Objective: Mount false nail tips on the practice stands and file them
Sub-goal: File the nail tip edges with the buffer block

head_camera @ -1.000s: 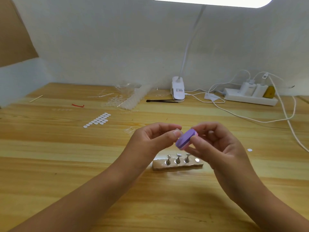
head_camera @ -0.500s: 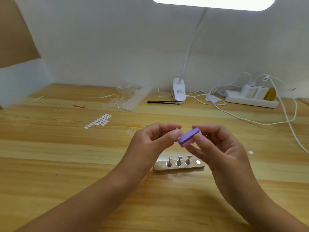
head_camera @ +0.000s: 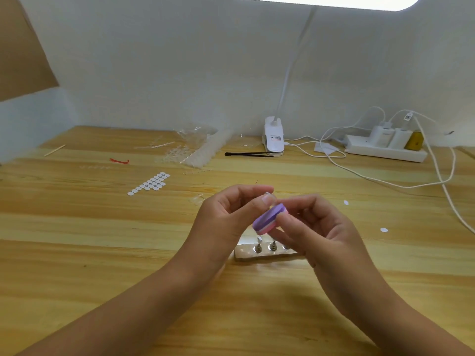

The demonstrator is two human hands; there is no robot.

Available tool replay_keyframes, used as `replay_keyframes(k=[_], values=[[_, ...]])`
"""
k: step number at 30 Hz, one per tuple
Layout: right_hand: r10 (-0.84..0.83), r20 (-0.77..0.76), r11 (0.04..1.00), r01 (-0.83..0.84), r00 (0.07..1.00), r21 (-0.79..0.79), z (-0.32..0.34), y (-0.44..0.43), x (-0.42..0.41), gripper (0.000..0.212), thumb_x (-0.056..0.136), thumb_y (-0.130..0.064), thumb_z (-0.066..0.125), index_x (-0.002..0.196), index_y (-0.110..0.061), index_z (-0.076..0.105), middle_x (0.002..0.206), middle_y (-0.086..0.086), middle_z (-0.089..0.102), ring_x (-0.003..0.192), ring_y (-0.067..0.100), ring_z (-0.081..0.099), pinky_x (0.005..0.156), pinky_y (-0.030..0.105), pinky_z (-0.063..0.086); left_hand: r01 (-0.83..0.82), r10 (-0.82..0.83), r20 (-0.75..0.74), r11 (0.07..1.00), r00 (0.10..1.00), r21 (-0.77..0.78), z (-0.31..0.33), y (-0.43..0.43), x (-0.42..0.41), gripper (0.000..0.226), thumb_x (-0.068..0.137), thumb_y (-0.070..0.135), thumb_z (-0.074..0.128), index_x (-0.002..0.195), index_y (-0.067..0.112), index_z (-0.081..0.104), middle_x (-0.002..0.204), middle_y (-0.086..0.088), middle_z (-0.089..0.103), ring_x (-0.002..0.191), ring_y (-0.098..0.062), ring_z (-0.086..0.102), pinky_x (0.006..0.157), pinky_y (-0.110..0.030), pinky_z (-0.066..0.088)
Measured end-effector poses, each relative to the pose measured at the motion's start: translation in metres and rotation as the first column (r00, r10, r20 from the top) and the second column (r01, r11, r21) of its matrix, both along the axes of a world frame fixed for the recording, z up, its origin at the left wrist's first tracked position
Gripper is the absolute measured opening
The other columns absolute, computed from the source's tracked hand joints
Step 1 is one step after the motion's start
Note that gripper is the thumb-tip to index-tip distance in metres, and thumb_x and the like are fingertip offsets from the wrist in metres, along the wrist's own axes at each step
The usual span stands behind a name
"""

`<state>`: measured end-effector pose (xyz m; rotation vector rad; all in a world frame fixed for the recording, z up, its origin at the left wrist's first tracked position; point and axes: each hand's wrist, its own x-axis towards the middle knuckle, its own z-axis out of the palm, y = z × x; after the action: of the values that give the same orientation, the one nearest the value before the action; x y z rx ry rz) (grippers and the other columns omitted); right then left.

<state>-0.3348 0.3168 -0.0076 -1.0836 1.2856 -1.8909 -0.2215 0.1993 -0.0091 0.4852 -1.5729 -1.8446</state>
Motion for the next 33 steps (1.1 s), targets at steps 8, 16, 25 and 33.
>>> replay_keyframes(k=[8, 16, 25, 33], values=[[-0.025, 0.036, 1.0, 0.025, 0.999, 0.001, -0.0007, 0.0002, -0.0003, 0.023, 0.076, -0.031, 0.08, 0.094, -0.019, 0.072, 0.097, 0.009, 0.074, 0.094, 0.025, 0.072, 0.082, 0.028, 0.056, 0.0, 0.0, -0.006, 1.0, 1.0, -0.006, 0.0001, 0.0023, -0.0004, 0.022, 0.079, 0.031, 0.076, 0.099, 0.022, 0.076, 0.1, -0.008, 0.076, 0.096, -0.019, 0.071, 0.092, -0.029, 0.055], [-0.109, 0.067, 0.994, 0.11, 0.992, -0.023, 0.0023, 0.0008, -0.0014, 0.024, 0.075, -0.03, 0.081, 0.093, -0.017, 0.07, 0.095, 0.009, 0.074, 0.093, 0.024, 0.072, 0.081, 0.027, 0.057, -0.032, 0.032, -0.009, 0.999, 0.999, 0.013, 0.0011, 0.0019, -0.0019, 0.021, 0.076, 0.03, 0.076, 0.096, 0.026, 0.078, 0.097, -0.003, 0.076, 0.096, -0.014, 0.07, 0.089, -0.027, 0.054], [-0.089, 0.021, 0.996, 0.089, 0.996, 0.008, 0.0016, -0.0002, -0.0046, 0.027, 0.075, -0.032, 0.077, 0.096, -0.017, 0.069, 0.097, 0.01, 0.074, 0.095, 0.026, 0.071, 0.082, 0.024, 0.055, -0.02, 0.02, -0.024, 1.0, 0.999, 0.022, 0.001, 0.0038, -0.0006, 0.027, 0.075, 0.031, 0.078, 0.099, 0.018, 0.076, 0.1, -0.006, 0.076, 0.098, -0.017, 0.071, 0.093, -0.026, 0.054], [-0.088, -0.007, 0.996, 0.088, 0.996, -0.003, -0.0016, -0.0005, -0.0001, 0.016, 0.076, -0.028, 0.078, 0.091, -0.025, 0.071, 0.095, 0.009, 0.074, 0.093, 0.022, 0.071, 0.08, 0.025, 0.056, -0.011, 0.012, -0.033, 1.0, 0.999, 0.024, -0.0013, 0.0027, -0.0016, 0.023, 0.076, 0.028, 0.073, 0.097, 0.021, 0.077, 0.099, -0.005, 0.077, 0.097, -0.016, 0.072, 0.09, -0.023, 0.055]])
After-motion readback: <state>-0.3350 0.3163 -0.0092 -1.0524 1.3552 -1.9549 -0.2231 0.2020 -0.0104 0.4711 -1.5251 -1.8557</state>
